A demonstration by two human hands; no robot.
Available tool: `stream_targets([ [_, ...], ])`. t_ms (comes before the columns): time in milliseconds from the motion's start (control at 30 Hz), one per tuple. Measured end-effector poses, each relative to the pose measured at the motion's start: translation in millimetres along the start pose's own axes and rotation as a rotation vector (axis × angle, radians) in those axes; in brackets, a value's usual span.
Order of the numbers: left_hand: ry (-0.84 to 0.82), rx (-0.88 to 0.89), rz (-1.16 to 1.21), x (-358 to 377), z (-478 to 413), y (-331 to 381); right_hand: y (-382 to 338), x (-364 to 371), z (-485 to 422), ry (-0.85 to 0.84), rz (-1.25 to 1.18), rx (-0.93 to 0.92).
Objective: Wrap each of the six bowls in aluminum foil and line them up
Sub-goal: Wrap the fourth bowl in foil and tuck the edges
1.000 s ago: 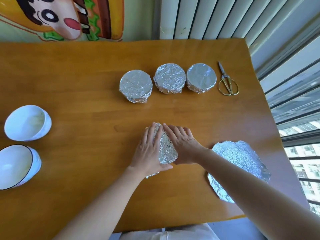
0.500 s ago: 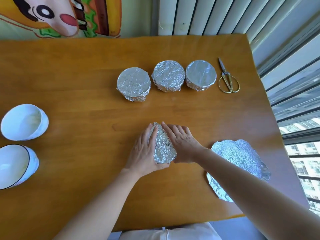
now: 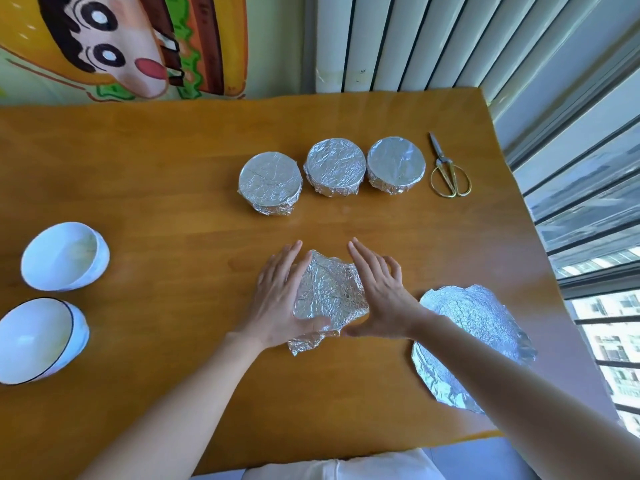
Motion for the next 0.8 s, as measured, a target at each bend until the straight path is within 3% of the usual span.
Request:
stream_targets([
  [133, 0.143, -0.326, 0.271, -8, -2, -25, 16, -16, 28, 0.376, -0.322, 0.155],
  [200, 0.227, -0.497, 0.388, -12, 4, -40, 37, -11, 46, 0.508, -0.625, 0.383],
  [267, 0.265, -0.729, 0.564, -7, 11, -60, 57, 21, 60, 0.415, -1.025, 0.719],
  [333, 0.351, -1.033, 0.913, 10, 26, -77, 59, 63, 75, 0.222, -1.326, 1.000],
  [400, 0.345, -1.211, 1.139, 27, 38, -82, 48, 85, 84, 0.079, -1.445, 1.100],
  [467, 0.252, -1.198, 1.253, 37, 38, -76, 33, 99, 82, -0.007, -1.513, 1.086],
  [567, 0.167, -1.156, 1.412, 49, 33, -63, 22, 105, 70, 0.024, -1.686, 1.093],
  [800, 0.191, -1.136, 1.316, 48, 51, -67, 37, 96, 41, 0.168, -1.875, 1.093],
])
Point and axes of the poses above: each hand's wrist, its own z-axis away from the middle knuckle, its own x-axis out of the palm, y = z × x, the point moved 9 cm from there along -z, towards the middle knuckle, and after that the axes turned 6 degrees about x, right-handed, at the moved point
